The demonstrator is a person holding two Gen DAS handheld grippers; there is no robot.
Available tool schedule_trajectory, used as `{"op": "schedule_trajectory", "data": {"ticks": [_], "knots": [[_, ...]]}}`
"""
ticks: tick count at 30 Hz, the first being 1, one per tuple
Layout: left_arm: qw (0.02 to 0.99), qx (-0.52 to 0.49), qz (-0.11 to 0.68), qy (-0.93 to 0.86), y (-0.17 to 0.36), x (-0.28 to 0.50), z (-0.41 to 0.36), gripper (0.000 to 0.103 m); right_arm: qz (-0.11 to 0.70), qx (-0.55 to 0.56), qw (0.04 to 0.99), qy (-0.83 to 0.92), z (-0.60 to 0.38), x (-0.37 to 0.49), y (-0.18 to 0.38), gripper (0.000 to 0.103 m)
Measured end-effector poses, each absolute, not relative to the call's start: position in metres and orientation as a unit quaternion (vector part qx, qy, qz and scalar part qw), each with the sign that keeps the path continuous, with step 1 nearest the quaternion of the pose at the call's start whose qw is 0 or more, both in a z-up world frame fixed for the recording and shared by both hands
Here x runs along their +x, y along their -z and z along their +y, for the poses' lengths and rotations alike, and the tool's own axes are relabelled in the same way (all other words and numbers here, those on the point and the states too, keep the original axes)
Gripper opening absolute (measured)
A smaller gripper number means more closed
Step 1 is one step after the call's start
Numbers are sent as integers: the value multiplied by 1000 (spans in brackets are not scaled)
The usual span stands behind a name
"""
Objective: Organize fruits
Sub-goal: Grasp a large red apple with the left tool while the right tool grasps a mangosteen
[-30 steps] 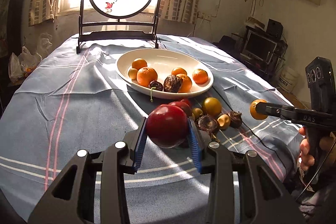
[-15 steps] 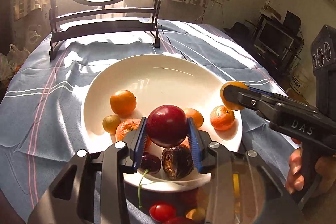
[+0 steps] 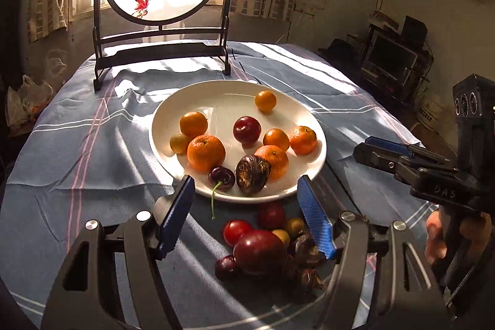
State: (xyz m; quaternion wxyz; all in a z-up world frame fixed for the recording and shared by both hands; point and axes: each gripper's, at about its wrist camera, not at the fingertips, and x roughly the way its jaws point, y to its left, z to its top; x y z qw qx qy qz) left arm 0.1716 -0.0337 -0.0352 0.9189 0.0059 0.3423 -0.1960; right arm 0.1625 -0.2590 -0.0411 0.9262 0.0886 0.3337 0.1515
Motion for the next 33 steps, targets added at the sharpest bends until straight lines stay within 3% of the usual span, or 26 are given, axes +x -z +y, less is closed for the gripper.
{"op": "schedule_trajectory", "data": {"ticks": [7, 9, 13, 14, 15, 24, 31, 32, 33], "knots": [[920, 39, 346, 179, 69, 143, -40, 66, 346, 131, 916, -153, -270, 111, 71, 55], [909, 25, 368, 195, 74, 152, -42, 54, 346, 130, 917, -151, -269, 105, 71, 55], [890, 11, 414, 191, 86, 174, -46, 52, 346, 115, 919, -150, -266, 94, 66, 55], [883, 9, 426, 195, 89, 177, -47, 42, 346, 110, 920, -149, -266, 92, 65, 55], [886, 12, 424, 191, 88, 175, -47, 40, 346, 104, 921, -146, -266, 91, 64, 55], [913, -2, 361, 191, 54, 116, -29, 39, 404, 58, 904, -130, -262, 117, 82, 55], [914, -17, 356, 195, 48, 95, -17, 39, 443, 34, 888, -118, -243, 147, 96, 52], [913, -18, 357, 194, 49, 95, -16, 40, 445, 36, 887, -119, -243, 149, 96, 51], [913, -18, 359, 192, 52, 95, -16, 39, 450, 33, 884, -121, -241, 151, 98, 41]]}}
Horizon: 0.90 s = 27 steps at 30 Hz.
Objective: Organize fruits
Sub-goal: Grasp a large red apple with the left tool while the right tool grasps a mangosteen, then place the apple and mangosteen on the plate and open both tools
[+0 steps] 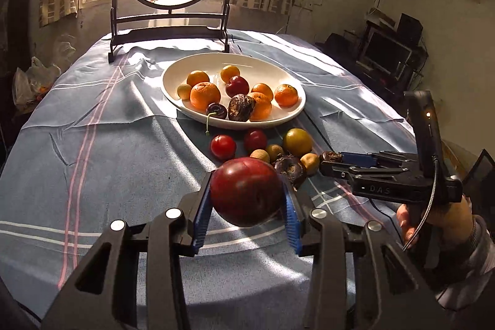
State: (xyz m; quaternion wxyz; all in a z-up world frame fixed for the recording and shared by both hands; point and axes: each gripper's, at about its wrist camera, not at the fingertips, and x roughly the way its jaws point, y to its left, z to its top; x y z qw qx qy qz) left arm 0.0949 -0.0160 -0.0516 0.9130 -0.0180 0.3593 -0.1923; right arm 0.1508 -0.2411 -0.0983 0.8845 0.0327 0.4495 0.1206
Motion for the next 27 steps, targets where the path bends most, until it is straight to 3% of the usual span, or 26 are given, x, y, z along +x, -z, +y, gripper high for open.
{"op": "schedule_trajectory", "data": {"ticks": [13, 19, 27], "knots": [[912, -30, 357, 199, 48, 115, -15, 40, 366, 86, 916, -137, -270, 138, 55, 38], [912, -23, 349, 212, 29, 172, -34, 40, 342, 92, 924, -144, -264, 200, 22, 38], [899, -34, 392, 193, 47, 266, -61, 40, 366, 122, 912, -141, -244, 288, 39, 38]]}}
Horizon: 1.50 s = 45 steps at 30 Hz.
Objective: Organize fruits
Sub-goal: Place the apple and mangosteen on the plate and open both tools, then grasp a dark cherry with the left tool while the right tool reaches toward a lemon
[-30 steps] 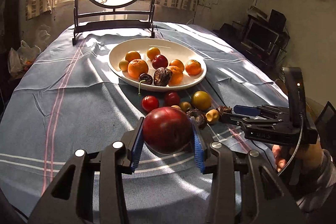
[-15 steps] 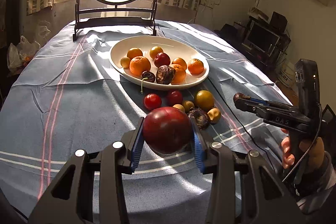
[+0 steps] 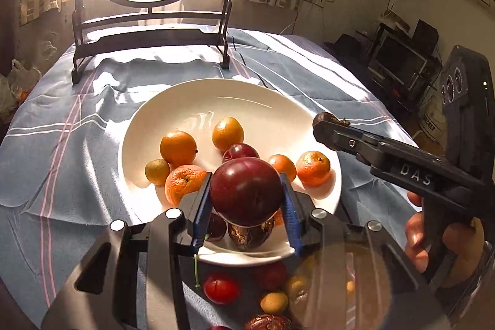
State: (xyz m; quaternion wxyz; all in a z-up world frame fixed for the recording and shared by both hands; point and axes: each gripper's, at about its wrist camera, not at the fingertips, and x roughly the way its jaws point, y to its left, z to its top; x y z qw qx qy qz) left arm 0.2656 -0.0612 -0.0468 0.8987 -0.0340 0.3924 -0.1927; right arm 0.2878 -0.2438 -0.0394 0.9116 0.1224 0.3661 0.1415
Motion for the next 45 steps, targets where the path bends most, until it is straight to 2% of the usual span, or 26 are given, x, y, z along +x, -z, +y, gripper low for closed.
{"op": "schedule_trajectory", "data": {"ticks": [2, 5, 13, 22, 26, 28, 30, 35, 36, 45], "knots": [[899, -42, 395, 185, 51, 274, -60, 42, 365, 117, 913, -141, -239, 293, 40, 39], [909, -55, 376, 170, 46, 268, -51, 67, 355, 119, 917, -139, -241, 285, 36, 47], [915, -37, 356, 186, 37, 197, -28, 67, 359, 102, 915, -155, -251, 209, 41, 47], [889, -7, 425, 170, 90, 143, -2, 69, 360, 132, 908, -168, -264, 132, 76, 50], [880, 10, 445, 166, 100, 145, -8, 56, 350, 127, 914, -163, -264, 125, 77, 51], [882, 25, 442, 163, 99, 148, -15, 56, 349, 116, 915, -163, -260, 125, 78, 51], [882, 34, 442, 163, 100, 153, -20, 47, 347, 109, 917, -163, -258, 124, 77, 51], [876, 25, 449, 176, 102, 165, -20, 35, 348, 109, 916, -169, -258, 124, 78, 51], [875, 23, 448, 180, 103, 165, -20, 28, 349, 110, 915, -170, -258, 124, 78, 51], [914, -20, 360, 184, 81, 143, -3, 28, 383, 66, 903, -184, -239, 129, 84, 51]]}}
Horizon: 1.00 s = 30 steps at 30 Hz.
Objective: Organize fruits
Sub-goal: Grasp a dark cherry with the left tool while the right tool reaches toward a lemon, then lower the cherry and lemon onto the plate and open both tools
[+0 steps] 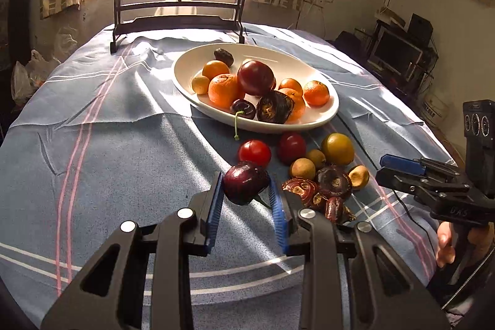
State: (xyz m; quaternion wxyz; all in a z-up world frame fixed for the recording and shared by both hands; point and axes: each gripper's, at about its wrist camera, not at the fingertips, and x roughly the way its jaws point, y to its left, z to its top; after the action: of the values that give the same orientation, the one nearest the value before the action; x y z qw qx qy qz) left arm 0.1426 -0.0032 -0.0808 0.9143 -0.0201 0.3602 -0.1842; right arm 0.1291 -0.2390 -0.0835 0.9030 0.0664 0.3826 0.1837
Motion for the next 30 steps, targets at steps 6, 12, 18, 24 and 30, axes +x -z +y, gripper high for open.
{"op": "schedule_trajectory", "data": {"ticks": [6, 12, 18, 24, 30], "knots": [[915, -28, 357, 186, 79, 144, -1, 29, 438, 58, 881, -173, -232, 146, 97, 45], [915, -32, 357, 186, 80, 143, 1, 29, 443, 40, 879, -172, -218, 156, 98, 29], [915, -35, 356, 187, 80, 142, 2, 29, 422, 66, 886, -183, -227, 149, 94, 28], [919, -46, 340, 193, 74, 137, 5, 29, 390, 95, 895, -194, -239, 138, 80, 28], [913, -49, 354, 199, 50, 176, -8, 29, 360, 112, 908, -181, -252, 186, 33, 28]]}}
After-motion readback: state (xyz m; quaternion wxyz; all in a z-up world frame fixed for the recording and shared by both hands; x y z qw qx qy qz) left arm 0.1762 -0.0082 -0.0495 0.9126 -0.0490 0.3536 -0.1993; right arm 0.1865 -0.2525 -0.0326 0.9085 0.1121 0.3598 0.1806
